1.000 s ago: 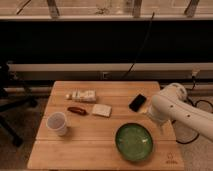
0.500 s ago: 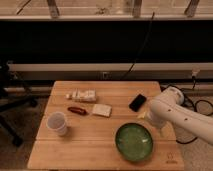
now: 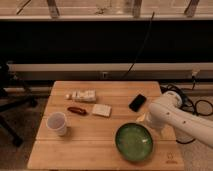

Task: Pick up the ceramic bowl

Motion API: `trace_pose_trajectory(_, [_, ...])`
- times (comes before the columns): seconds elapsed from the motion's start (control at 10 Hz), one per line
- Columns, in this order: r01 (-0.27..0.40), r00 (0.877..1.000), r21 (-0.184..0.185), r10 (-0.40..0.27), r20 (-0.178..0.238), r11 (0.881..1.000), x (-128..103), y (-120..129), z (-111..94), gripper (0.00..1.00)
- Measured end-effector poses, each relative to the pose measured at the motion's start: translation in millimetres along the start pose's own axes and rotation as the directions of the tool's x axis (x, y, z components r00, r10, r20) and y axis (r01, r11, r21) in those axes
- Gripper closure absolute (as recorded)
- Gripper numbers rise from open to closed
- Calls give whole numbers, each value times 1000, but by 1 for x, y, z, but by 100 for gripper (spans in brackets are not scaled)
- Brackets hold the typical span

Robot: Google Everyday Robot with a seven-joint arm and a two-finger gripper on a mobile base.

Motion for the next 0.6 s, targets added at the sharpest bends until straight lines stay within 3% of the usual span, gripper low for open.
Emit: trace_pose_trajectory(0.6, [79,997,10,-79,18,997,-7,4,14,20])
